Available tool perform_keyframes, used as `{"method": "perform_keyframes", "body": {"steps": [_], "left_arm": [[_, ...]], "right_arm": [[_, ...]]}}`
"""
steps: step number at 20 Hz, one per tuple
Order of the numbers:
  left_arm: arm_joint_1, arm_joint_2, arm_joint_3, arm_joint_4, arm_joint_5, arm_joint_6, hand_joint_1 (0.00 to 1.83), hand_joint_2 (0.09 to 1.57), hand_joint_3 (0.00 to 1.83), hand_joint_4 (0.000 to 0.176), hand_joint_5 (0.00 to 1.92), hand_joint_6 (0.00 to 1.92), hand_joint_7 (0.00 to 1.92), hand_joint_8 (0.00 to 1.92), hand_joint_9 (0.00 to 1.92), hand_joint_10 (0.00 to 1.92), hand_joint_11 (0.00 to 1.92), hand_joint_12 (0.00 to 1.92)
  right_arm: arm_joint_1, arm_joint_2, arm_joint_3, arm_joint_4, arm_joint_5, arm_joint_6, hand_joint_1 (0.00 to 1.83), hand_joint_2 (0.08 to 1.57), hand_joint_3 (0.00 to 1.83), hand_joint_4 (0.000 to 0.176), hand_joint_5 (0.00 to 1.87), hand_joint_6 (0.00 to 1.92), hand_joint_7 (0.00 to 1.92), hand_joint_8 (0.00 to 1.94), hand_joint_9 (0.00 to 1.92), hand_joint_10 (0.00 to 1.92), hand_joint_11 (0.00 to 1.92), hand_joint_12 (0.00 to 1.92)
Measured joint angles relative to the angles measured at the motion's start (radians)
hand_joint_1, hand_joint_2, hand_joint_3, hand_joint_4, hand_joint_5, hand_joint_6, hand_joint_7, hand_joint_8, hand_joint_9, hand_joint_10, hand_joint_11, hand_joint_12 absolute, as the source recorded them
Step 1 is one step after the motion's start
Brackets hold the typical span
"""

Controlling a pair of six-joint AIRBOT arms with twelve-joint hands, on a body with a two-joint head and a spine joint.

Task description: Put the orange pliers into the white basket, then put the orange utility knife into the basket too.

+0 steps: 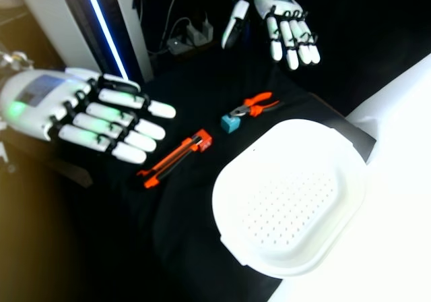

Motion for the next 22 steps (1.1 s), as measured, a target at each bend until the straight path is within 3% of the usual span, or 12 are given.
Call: {"method": "perform_keyframes", "body": {"steps": [2, 3, 5, 6, 7, 8, 14, 15, 17, 18, 19, 22], "left_arm": [[0.000, -0.015, 0.008, -0.009, 0.031, 0.000, 0.37, 1.25, 0.00, 0.061, 0.00, 0.00, 0.19, 0.03, 0.02, 0.55, 0.01, 0.02], [0.000, -0.017, 0.010, -0.014, 0.042, 0.000, 0.46, 1.26, 0.00, 0.059, 0.00, 0.00, 0.18, 0.02, 0.00, 0.47, 0.02, 0.03], [0.000, -0.027, 0.016, -0.027, 0.053, 0.000, 0.55, 1.23, 0.00, 0.056, 0.04, 0.02, 0.16, 0.01, 0.00, 0.46, 0.00, 1.10], [0.000, -0.034, 0.023, -0.033, 0.063, 0.000, 0.52, 1.24, 0.00, 0.043, 0.03, 0.01, 0.13, 0.00, 0.00, 0.42, 0.00, 1.25], [-0.001, -0.048, 0.035, -0.039, 0.085, 0.000, 0.55, 1.24, 0.00, 0.020, 0.05, 0.01, 0.14, 0.01, 0.00, 0.45, 0.00, 1.31], [-0.007, -0.062, 0.045, -0.051, 0.110, 0.000, 0.54, 1.23, 0.00, 0.038, 0.05, 0.01, 0.14, 0.01, 0.00, 0.43, 0.00, 1.25], [-0.053, -0.167, 0.137, -0.126, 0.271, 0.000, 0.70, 1.20, 0.00, 0.000, 0.23, 0.02, 0.29, 0.02, 0.04, 0.63, 0.00, 1.19], [-0.058, -0.178, 0.148, -0.138, 0.291, 0.000, 0.74, 1.22, 0.00, 0.000, 0.31, 0.04, 0.41, 0.11, 0.08, 0.93, 0.00, 1.36], [-0.070, -0.198, 0.171, -0.151, 0.323, 0.010, 0.97, 1.37, 0.01, 0.000, 0.38, 1.57, 0.51, 1.53, 0.27, 1.66, 0.26, 1.88], [-0.080, -0.209, 0.185, -0.160, 0.336, 0.018, 0.96, 1.43, 0.02, 0.016, 0.39, 1.79, 0.49, 1.82, 0.57, 1.87, 0.67, 1.91], [-0.089, -0.210, 0.186, -0.168, 0.334, 0.036, 0.94, 1.42, 0.01, 0.000, 0.47, 1.80, 0.71, 1.90, 0.92, 1.91, 1.03, 1.92], [-0.106, -0.210, 0.185, -0.176, 0.346, 0.044, 1.26, 1.32, 0.00, 0.000, 0.97, 1.92, 1.28, 1.92, 1.44, 1.92, 1.50, 1.92]], "right_arm": [[0.000, -0.005, 0.000, 0.000, -0.003, 0.000, 0.24, 1.15, 0.02, 0.040, 0.00, 0.00, 0.00, 0.00, 0.00, 0.00, 0.00, 0.00], [0.000, -0.006, 0.001, 0.000, -0.001, 0.000, 0.20, 1.16, 0.02, 0.053, 0.00, 0.00, 0.00, 0.00, 0.00, 0.00, 0.00, 0.00], [0.000, -0.006, 0.003, 0.003, -0.001, 0.000, 0.18, 1.17, 0.01, 0.039, 0.00, 0.00, 0.00, 0.00, 0.00, 0.00, 0.00, 0.00], [0.000, -0.010, 0.004, 0.008, 0.002, 0.000, 0.19, 1.17, 0.01, 0.035, 0.00, 0.00, 0.00, 0.00, 0.00, 0.00, 0.00, 0.00], [0.000, -0.016, 0.004, 0.008, 0.002, 0.000, 0.18, 1.17, 0.01, 0.050, 0.00, 0.00, 0.00, 0.00, 0.00, 0.00, 0.00, 0.00], [0.000, -0.019, 0.004, 0.007, -0.001, 0.000, 0.20, 1.17, 0.01, 0.044, 0.00, 0.00, 0.00, 0.00, 0.00, 0.00, 0.00, 0.00], [-0.001, -0.021, 0.006, 0.018, 0.000, 0.000, 0.21, 1.18, 0.01, 0.024, 0.00, 0.00, 0.00, 0.00, 0.00, 0.00, 0.00, 0.00], [-0.002, -0.021, 0.006, 0.019, 0.000, 0.000, 0.21, 1.18, 0.00, 0.022, 0.00, 0.00, 0.00, 0.00, 0.00, 0.00, 0.00, 0.00], [-0.012, -0.021, 0.006, 0.019, 0.003, 0.000, 0.22, 1.17, 0.00, 0.031, 0.00, 0.00, 0.00, 0.00, 0.00, 0.00, 0.00, 0.00], [-0.012, -0.023, 0.006, 0.024, -0.005, 0.000, 0.23, 1.18, 0.00, 0.028, 0.00, 0.00, 0.00, 0.00, 0.00, 0.00, 0.00, 0.00], [-0.012, -0.023, 0.006, 0.023, -0.004, 0.000, 0.22, 1.18, 0.00, 0.030, 0.00, 0.00, 0.00, 0.00, 0.00, 0.00, 0.00, 0.00], [-0.013, -0.023, 0.006, 0.026, -0.001, 0.000, 0.23, 1.20, 0.01, 0.033, 0.00, 0.00, 0.00, 0.00, 0.00, 0.00, 0.00, 0.00]]}}
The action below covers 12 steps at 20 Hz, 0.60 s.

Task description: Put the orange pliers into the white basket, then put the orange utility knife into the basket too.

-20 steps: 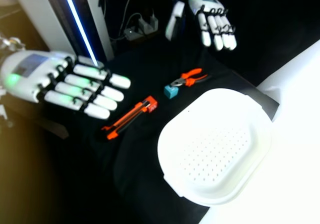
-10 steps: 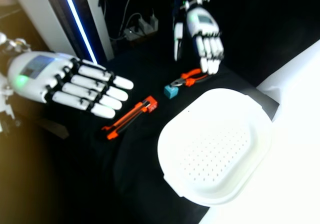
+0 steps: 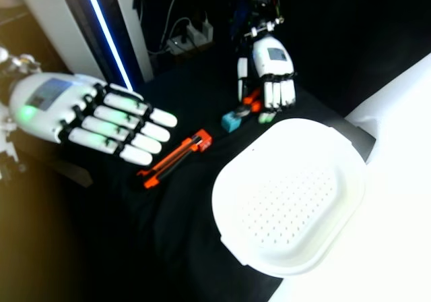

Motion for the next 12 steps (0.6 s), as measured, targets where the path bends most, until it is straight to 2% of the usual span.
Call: {"method": "perform_keyframes", "body": {"steps": [1, 2, 3, 5, 6, 8, 9, 11, 12], "left_arm": [[-0.003, 0.010, -0.017, 0.008, -0.014, 0.001, 1.40, 1.27, 0.00, 0.000, 1.05, 1.92, 1.37, 1.92, 1.53, 1.92, 1.33, 1.92], [-0.005, 0.026, -0.036, 0.025, -0.027, -0.001, 1.41, 1.26, 0.00, 0.000, 1.10, 1.92, 1.40, 1.92, 1.54, 1.92, 1.32, 1.92], [-0.005, 0.045, -0.057, 0.046, -0.050, -0.002, 1.47, 1.24, 0.00, 0.000, 1.15, 1.92, 1.44, 1.92, 1.57, 1.92, 1.47, 1.92], [-0.019, 0.091, -0.089, 0.115, -0.127, -0.005, 1.50, 1.23, 0.00, 0.000, 1.15, 1.92, 1.41, 1.92, 1.55, 1.92, 1.50, 1.92], [-0.046, 0.102, -0.087, 0.124, -0.148, -0.003, 1.54, 1.20, 0.00, 0.000, 1.16, 1.92, 1.44, 1.92, 1.61, 1.92, 1.61, 1.92], [-0.117, 0.106, -0.055, 0.140, -0.156, -0.004, 1.47, 1.21, 0.00, 0.000, 1.11, 1.92, 1.44, 1.92, 1.62, 1.92, 1.67, 1.92], [-0.172, 0.100, -0.024, 0.147, -0.129, -0.003, 1.47, 1.21, 0.00, 0.000, 1.08, 1.92, 1.41, 1.92, 1.58, 1.92, 1.66, 1.92], [-0.277, 0.051, 0.051, 0.137, -0.056, -0.001, 1.42, 1.24, 0.00, 0.000, 1.08, 1.92, 1.36, 1.92, 1.51, 1.92, 1.58, 1.92], [-0.348, 0.008, 0.106, 0.150, 0.031, -0.001, 1.41, 1.25, 0.00, 0.000, 1.07, 1.92, 1.32, 1.92, 1.46, 1.92, 1.54, 1.92]], "right_arm": [[0.000, 0.000, 0.000, 0.001, 0.000, 0.000, 0.24, 1.20, 0.01, 0.029, 0.00, 0.00, 0.00, 0.00, 0.00, 0.00, 0.00, 0.00], [0.000, 0.000, 0.000, -0.002, 0.001, 0.000, 0.23, 1.20, 0.01, 0.028, 0.00, 0.00, 0.00, 0.00, 0.00, 0.00, 0.00, 0.00], [0.000, 0.000, 0.000, -0.002, 0.001, 0.000, 0.21, 1.20, 0.01, 0.033, 0.00, 0.00, 0.00, 0.00, 0.00, 0.00, 0.00, 0.00], [0.000, 0.000, 0.000, 0.000, 0.001, 0.000, 0.21, 1.21, 0.01, 0.032, 0.00, 0.00, 0.00, 0.00, 0.00, 0.00, 0.00, 0.00], [0.000, 0.000, 0.000, 0.000, 0.001, 0.000, 0.20, 1.21, 0.01, 0.044, 0.00, 0.00, 0.00, 0.00, 0.00, 0.00, 0.00, 0.00], [0.000, 0.000, 0.000, 0.000, 0.001, 0.000, 0.20, 1.22, 0.01, 0.033, 0.00, 0.00, 0.00, 0.00, 0.00, 0.00, 0.00, 0.00], [0.000, 0.000, 0.000, -0.002, 0.002, 0.000, 0.18, 1.21, 0.01, 0.046, 0.00, 0.00, 0.00, 0.00, 0.00, 0.00, 0.00, 0.00], [0.000, -0.001, 0.000, 0.001, 0.001, 0.000, 0.19, 1.22, 0.01, 0.048, 0.00, 0.00, 0.00, 0.00, 0.00, 0.00, 0.00, 0.00], [0.000, -0.002, 0.000, -0.001, -0.001, 0.000, 0.20, 1.22, 0.01, 0.043, 0.00, 0.00, 0.00, 0.00, 0.00, 0.00, 0.00, 0.00]]}}
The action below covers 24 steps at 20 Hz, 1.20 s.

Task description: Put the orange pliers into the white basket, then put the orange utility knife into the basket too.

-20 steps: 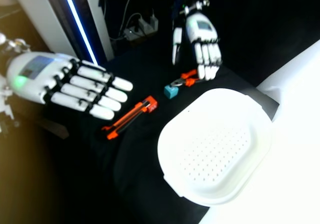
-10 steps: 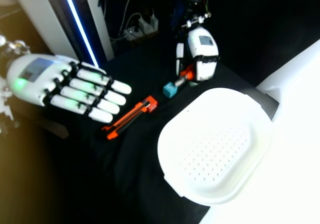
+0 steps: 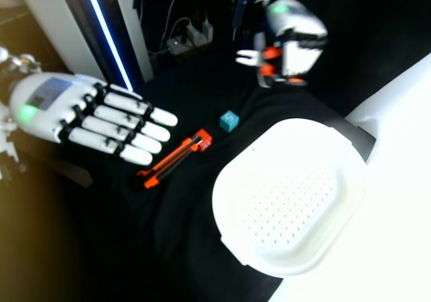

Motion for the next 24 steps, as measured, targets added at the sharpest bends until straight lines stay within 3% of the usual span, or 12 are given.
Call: {"method": "perform_keyframes", "body": {"steps": [5, 8, 10, 12, 14, 15, 16, 17, 18, 19, 20, 24], "left_arm": [[-0.212, -0.179, 0.162, -0.090, 0.292, 0.214, 1.38, 1.25, 0.00, 0.000, 0.94, 1.92, 1.17, 1.92, 1.35, 1.92, 1.48, 1.92], [-0.197, -0.265, 0.284, -0.173, 0.425, 0.226, 1.40, 1.25, 0.00, 0.000, 0.87, 1.92, 1.08, 1.92, 1.22, 1.92, 1.35, 1.92], [-0.171, -0.302, 0.342, -0.243, 0.495, 0.231, 1.31, 1.25, 0.00, 0.000, 0.78, 1.92, 0.97, 1.92, 1.13, 1.92, 1.27, 1.92], [-0.163, -0.339, 0.403, -0.291, 0.532, 0.232, 1.01, 1.32, 0.03, 0.000, 0.58, 1.72, 0.62, 1.92, 0.81, 1.92, 0.96, 1.92], [-0.160, -0.349, 0.423, -0.324, 0.545, 0.231, 1.02, 1.38, 0.01, 0.000, 0.46, 1.73, 0.58, 1.74, 0.57, 1.81, 0.67, 1.89], [-0.160, -0.350, 0.423, -0.330, 0.546, 0.231, 0.85, 1.39, 0.00, 0.030, 0.49, 1.70, 0.40, 1.28, 0.39, 1.46, 0.38, 1.76], [-0.160, -0.350, 0.423, -0.330, 0.552, 0.232, 0.74, 1.31, 0.00, 0.000, 0.25, 1.11, 0.36, 0.84, 0.27, 1.19, 0.17, 1.70], [-0.156, -0.350, 0.423, -0.333, 0.553, 0.232, 0.62, 1.28, 0.00, 0.010, 0.23, 0.56, 0.32, 0.38, 0.20, 0.78, 0.03, 1.48], [-0.153, -0.350, 0.423, -0.333, 0.549, 0.232, 0.52, 1.28, 0.00, 0.044, 0.17, 0.21, 0.21, 0.11, 0.15, 0.39, 0.01, 1.02], [-0.151, -0.347, 0.420, -0.336, 0.548, 0.231, 0.45, 1.26, 0.00, 0.082, 0.08, 0.06, 0.08, 0.02, 0.06, 0.14, 0.00, 0.46], [-0.150, -0.341, 0.411, -0.337, 0.542, 0.231, 0.39, 1.25, 0.00, 0.096, 0.04, 0.01, 0.02, 0.00, 0.02, 0.06, 0.00, 0.19], [-0.143, -0.277, 0.325, -0.301, 0.468, 0.231, 0.25, 1.22, 0.00, 0.135, 0.00, 0.00, 0.00, 0.00, 0.00, 0.00, 0.00, 0.00]], "right_arm": [[-0.002, -0.015, 0.006, -0.003, -0.011, 0.001, 0.25, 1.22, 0.00, 0.049, 0.00, 0.00, 0.00, 0.00, 0.00, 0.00, 0.00, 0.00], [-0.002, -0.029, 0.016, -0.014, -0.016, 0.026, 0.29, 1.23, 0.00, 0.055, 0.00, 0.00, 0.00, 0.00, 0.00, 0.00, 0.00, 0.00], [-0.006, -0.029, 0.019, -0.017, -0.017, 0.030, 0.35, 1.24, 0.01, 0.032, 0.00, 0.00, 0.00, 0.00, 0.00, 0.00, 0.00, 0.00], [-0.006, -0.029, 0.019, -0.023, -0.015, 0.033, 0.35, 1.24, 0.01, 0.021, 0.00, 0.00, 0.00, 0.00, 0.00, 0.00, 0.00, 0.00], [-0.010, -0.029, 0.019, -0.033, -0.013, 0.035, 0.39, 1.24, 0.00, 0.024, 0.00, 0.00, 0.00, 0.00, 0.00, 0.00, 0.00, 0.00], [-0.011, -0.029, 0.019, -0.031, -0.013, 0.038, 0.40, 1.24, 0.00, 0.023, 0.00, 0.00, 0.00, 0.00, 0.00, 0.00, 0.00, 0.00], [-0.011, -0.029, 0.020, -0.028, -0.015, 0.041, 0.40, 1.25, 0.00, 0.015, 0.00, 0.00, 0.00, 0.00, 0.00, 0.00, 0.00, 0.00], [-0.011, -0.029, 0.020, -0.028, -0.013, 0.042, 0.42, 1.25, 0.00, 0.018, 0.00, 0.00, 0.00, 0.00, 0.00, 0.00, 0.00, 0.00], [-0.011, -0.029, 0.020, -0.028, -0.013, 0.042, 0.42, 1.24, 0.00, 0.023, 0.00, 0.00, 0.00, 0.00, 0.00, 0.00, 0.00, 0.00], [-0.011, -0.029, 0.020, -0.029, -0.013, 0.042, 0.42, 1.24, 0.00, 0.024, 0.00, 0.00, 0.00, 0.00, 0.00, 0.00, 0.00, 0.00], [-0.011, -0.029, 0.020, -0.029, -0.013, 0.042, 0.43, 1.24, 0.00, 0.026, 0.00, 0.00, 0.00, 0.00, 0.00, 0.00, 0.00, 0.00], [-0.011, -0.029, 0.020, -0.033, -0.014, 0.056, 0.47, 1.21, 0.00, 0.035, 0.00, 0.00, 0.00, 0.00, 0.00, 0.00, 0.00, 0.00]]}}
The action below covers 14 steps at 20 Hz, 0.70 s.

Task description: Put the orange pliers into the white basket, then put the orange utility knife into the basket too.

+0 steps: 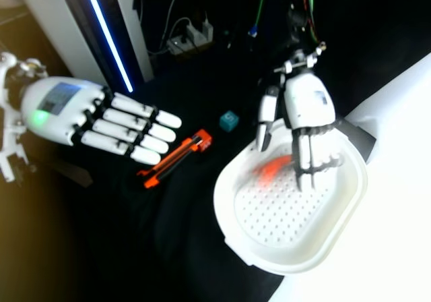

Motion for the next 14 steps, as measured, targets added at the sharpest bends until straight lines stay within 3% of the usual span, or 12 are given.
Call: {"method": "perform_keyframes", "body": {"steps": [2, 3, 4, 5, 7, 8, 9, 10, 11, 12, 13, 14], "left_arm": [[0.023, 0.063, -0.087, 0.047, -0.063, -0.004, 0.29, 1.25, 0.01, 0.099, 0.00, 0.00, 0.00, 0.00, 0.00, 0.00, 0.00, 0.00], [0.036, 0.094, -0.127, 0.071, -0.092, -0.017, 0.26, 1.24, 0.00, 0.139, 0.00, 0.00, 0.00, 0.00, 0.00, 0.00, 0.00, 0.00], [0.069, 0.155, -0.194, 0.131, -0.153, -0.065, 0.24, 1.23, 0.00, 0.145, 0.00, 0.00, 0.00, 0.00, 0.00, 0.00, 0.00, 0.00], [0.098, 0.195, -0.232, 0.177, -0.204, -0.120, 0.17, 1.25, 0.01, 0.099, 0.00, 0.00, 0.00, 0.00, 0.00, 0.00, 0.00, 0.00], [0.187, 0.298, -0.328, 0.237, -0.349, -0.204, 0.12, 1.23, 0.00, 0.121, 0.00, 0.00, 0.00, 0.00, 0.00, 0.00, 0.00, 0.00], [0.229, 0.343, -0.376, 0.240, -0.418, -0.208, 0.19, 1.31, 0.02, 0.147, 0.00, 0.00, 0.00, 0.00, 0.00, 0.00, 0.00, 0.00], [0.308, 0.401, -0.451, 0.252, -0.552, -0.210, 0.37, 1.39, 0.00, 0.079, 0.08, 0.02, 0.09, 0.01, 0.19, 0.04, 0.00, 0.89], [0.322, 0.410, -0.462, 0.254, -0.571, -0.210, 0.37, 1.39, 0.00, 0.079, 0.08, 0.02, 0.09, 0.01, 0.19, 0.04, 0.00, 0.89], [0.379, 0.436, -0.505, 0.258, -0.656, -0.218, 0.44, 1.41, 0.00, 0.042, 0.22, 0.04, 0.26, 0.03, 0.30, 0.09, 0.00, 1.17], [0.421, 0.442, -0.521, 0.265, -0.710, -0.243, 0.47, 1.44, 0.01, 0.038, 0.32, 0.07, 0.37, 0.06, 0.38, 0.15, 0.00, 1.37], [0.474, 0.442, -0.530, 0.268, -0.766, -0.293, 0.54, 1.44, 0.00, 0.000, 0.38, 0.08, 0.47, 0.41, 0.41, 0.88, 0.12, 1.71], [0.513, 0.442, -0.530, 0.266, -0.799, -0.333, 0.60, 1.44, 0.00, 0.000, 0.42, 0.07, 0.43, 0.63, 0.39, 1.18, 0.18, 1.79]], "right_arm": [[0.000, -0.001, 0.005, -0.010, 0.000, 0.012, 0.44, 1.20, 0.00, 0.057, 0.00, 0.00, 0.00, 0.00, 0.00, 0.00, 0.00, 0.00], [0.000, -0.005, 0.010, -0.011, -0.001, 0.014, 0.36, 1.20, 0.00, 0.078, 0.00, 0.00, 0.00, 0.00, 0.00, 0.00, 0.00, 0.00], [0.000, -0.015, 0.021, -0.011, -0.003, 0.017, 0.37, 1.20, 0.00, 0.075, 0.00, 0.00, 0.00, 0.00, 0.00, 0.00, 0.00, 0.00], [0.000, -0.023, 0.030, -0.011, -0.013, 0.020, 0.37, 1.20, 0.00, 0.071, 0.00, 0.00, 0.00, 0.00, 0.00, 0.00, 0.00, 0.00], [0.000, -0.053, 0.057, -0.010, -0.043, 0.034, 0.37, 1.21, 0.00, 0.048, 0.00, 0.00, 0.00, 0.00, 0.00, 0.00, 0.00, 0.00], [0.000, -0.074, 0.076, -0.007, -0.064, 0.043, 0.39, 1.21, 0.00, 0.057, 0.00, 0.00, 0.00, 0.00, 0.00, 0.00, 0.00, 0.00], [0.000, -0.106, 0.099, 0.002, -0.107, 0.050, 0.44, 1.21, 0.00, 0.048, 0.00, 0.00, 0.00, 0.00, 0.00, 0.00, 0.00, 0.00], [0.000, -0.111, 0.102, 0.004, -0.114, 0.050, 0.44, 1.21, 0.00, 0.048, 0.00, 0.00, 0.00, 0.00, 0.00, 0.00, 0.00, 0.00], [0.002, -0.128, 0.114, 0.007, -0.137, 0.050, 0.49, 1.21, 0.00, 0.032, 0.00, 0.00, 0.00, 0.00, 0.00, 0.00, 0.00, 0.00], [0.002, -0.141, 0.123, 0.018, -0.150, 0.050, 0.49, 1.22, 0.00, 0.007, 0.00, 0.00, 0.00, 0.00, 0.00, 0.00, 0.00, 0.00], [0.014, -0.158, 0.142, 0.028, -0.175, 0.051, 0.48, 1.22, 0.00, 0.003, 0.00, 0.00, 0.00, 0.00, 0.00, 0.00, 0.00, 0.00], [0.024, -0.172, 0.161, 0.040, -0.191, 0.051, 0.48, 1.21, 0.00, 0.002, 0.00, 0.00, 0.00, 0.00, 0.00, 0.00, 0.00, 0.00]]}}
